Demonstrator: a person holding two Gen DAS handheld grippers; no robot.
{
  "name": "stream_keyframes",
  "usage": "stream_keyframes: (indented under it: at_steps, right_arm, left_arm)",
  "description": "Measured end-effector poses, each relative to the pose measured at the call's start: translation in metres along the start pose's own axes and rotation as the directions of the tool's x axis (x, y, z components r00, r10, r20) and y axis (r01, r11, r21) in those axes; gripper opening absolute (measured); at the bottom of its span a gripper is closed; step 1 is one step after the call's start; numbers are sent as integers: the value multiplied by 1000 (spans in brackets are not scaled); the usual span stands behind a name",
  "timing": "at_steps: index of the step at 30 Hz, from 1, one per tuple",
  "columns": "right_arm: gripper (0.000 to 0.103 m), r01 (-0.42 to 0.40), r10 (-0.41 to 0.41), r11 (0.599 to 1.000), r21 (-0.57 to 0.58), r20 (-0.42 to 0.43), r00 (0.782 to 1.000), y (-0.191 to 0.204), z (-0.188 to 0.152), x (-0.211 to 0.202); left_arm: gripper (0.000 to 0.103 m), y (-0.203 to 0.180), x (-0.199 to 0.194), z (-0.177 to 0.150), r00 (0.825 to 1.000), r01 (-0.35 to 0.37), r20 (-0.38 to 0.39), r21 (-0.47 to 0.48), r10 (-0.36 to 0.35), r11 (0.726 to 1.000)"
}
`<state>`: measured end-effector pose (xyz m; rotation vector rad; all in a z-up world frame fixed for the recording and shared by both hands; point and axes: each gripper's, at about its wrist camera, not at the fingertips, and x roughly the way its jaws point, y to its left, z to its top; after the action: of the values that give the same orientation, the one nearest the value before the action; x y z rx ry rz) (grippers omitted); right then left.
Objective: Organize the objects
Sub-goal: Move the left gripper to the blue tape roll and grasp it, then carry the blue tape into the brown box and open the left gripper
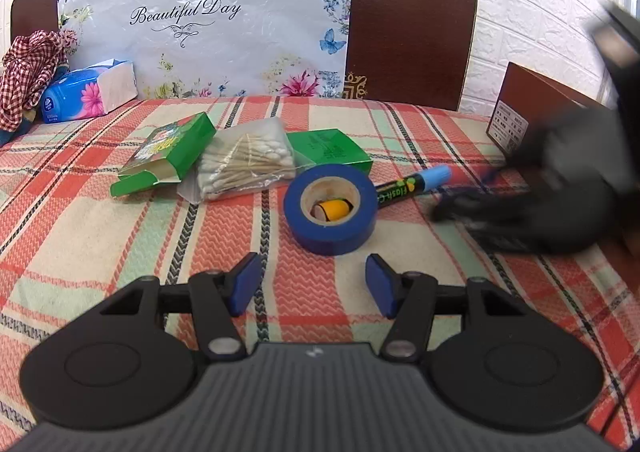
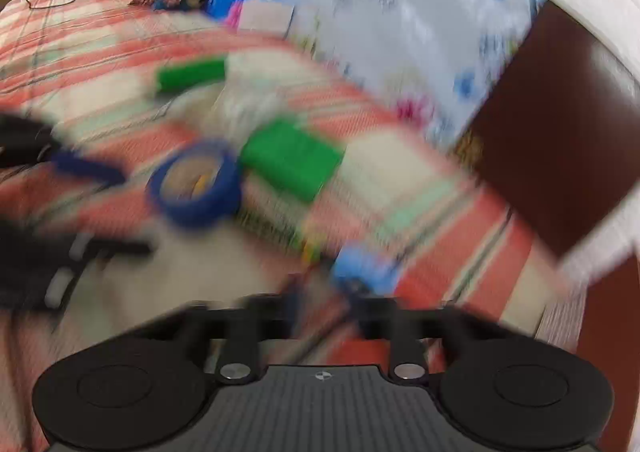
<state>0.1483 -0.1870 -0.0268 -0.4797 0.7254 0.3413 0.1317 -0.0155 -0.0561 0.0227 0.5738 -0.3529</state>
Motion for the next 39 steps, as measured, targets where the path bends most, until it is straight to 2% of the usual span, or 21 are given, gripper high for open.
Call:
stream_keyframes:
  at_steps: [3, 6, 10, 12, 14, 16, 18, 19, 20, 22, 24, 25, 27, 28, 29, 31, 33, 35, 37, 39]
  right_arm:
    - [2, 78, -79, 995, 66, 13, 997, 8, -35, -30]
    - [3, 78, -85, 978, 194, 25, 996, 13, -63, -59]
    - [9, 49, -70, 947, 317, 58, 996, 15, -81, -77]
    - [10, 39, -70, 923, 384, 68, 995, 10, -83, -78]
    - [13, 23, -62, 899, 438, 75, 995, 9, -82, -79]
    - [13, -6, -47, 884, 468, 102, 994, 8, -77, -79]
    - [14, -11, -58, 896, 444, 140, 988, 11, -64, -81]
    - [15, -9, -60, 908, 418, 153, 986, 13, -56, -80]
    - [19, -13, -54, 923, 385, 163, 985, 16, -46, -75]
    - [37, -28, -36, 946, 322, 189, 981, 23, -27, -66]
    - [44, -31, -21, 976, 217, 233, 972, 36, -7, -54]
    - [47, -12, -29, 987, 163, 245, 969, 44, 1, -47]
    - [46, 21, -36, 998, 67, 233, 972, 57, 18, -28]
    - [46, 27, -35, 999, 37, 218, 975, 60, 24, -17]
    - [46, 43, -44, 999, 13, 197, 979, 63, 30, -4]
    - [52, 56, -55, 998, 0, 175, 983, 64, 34, 12]
    - [52, 39, -44, 999, 31, 188, 981, 62, 33, 9]
    - [52, 29, -41, 998, 64, 207, 977, 61, 29, -4]
    - [52, 72, -89, 994, 80, 250, 964, 63, 21, -24]
    - [53, 165, -189, 981, 104, 295, 937, 64, 9, -48]
  left_arm:
    - [60, -1, 0, 0, 1000, -2, 0, 4, 2, 1000]
    - [62, -4, 0, 1, 1000, -8, -9, 20, 9, 1000]
    - [66, -12, 2, 8, 999, -19, -39, 40, 20, 999]
    - [66, -6, -1, 16, 997, 27, -68, -59, -31, 998]
    - [67, 6, -11, 25, 993, 97, -42, -191, -107, 977]
    - [67, 17, -19, 34, 993, 113, -14, -253, -120, 961]
    - [64, 29, -17, 41, 995, 84, -19, -291, -93, 953]
    - [59, 37, -13, 44, 995, 75, -34, -310, -90, 948]
    - [49, 42, -9, 46, 994, 76, -50, -324, -97, 943]
    - [44, 48, 0, 50, 990, 87, -81, -326, -119, 941]
    - [44, 47, 7, 56, 985, 104, -103, -293, -140, 951]
    - [44, 43, 11, 58, 983, 107, -114, -267, -141, 958]
    - [36, 39, 22, 61, 981, 97, -145, -226, -131, 969]
    - [27, 41, 29, 61, 977, 91, -170, -226, -131, 970]
    - [22, 43, 37, 59, 969, 94, -202, -237, -144, 967]
    - [22, 48, 41, 55, 965, 111, -198, -278, -170, 954]
    - [21, 45, 34, 55, 969, 102, -190, -274, -157, 956]
    - [21, 40, 21, 55, 969, 120, -176, -280, -174, 953]
    - [21, 29, 6, 59, 969, 159, -142, -273, -203, 949]
    - [21, 7, -6, 71, 964, 213, -104, -237, -243, 948]
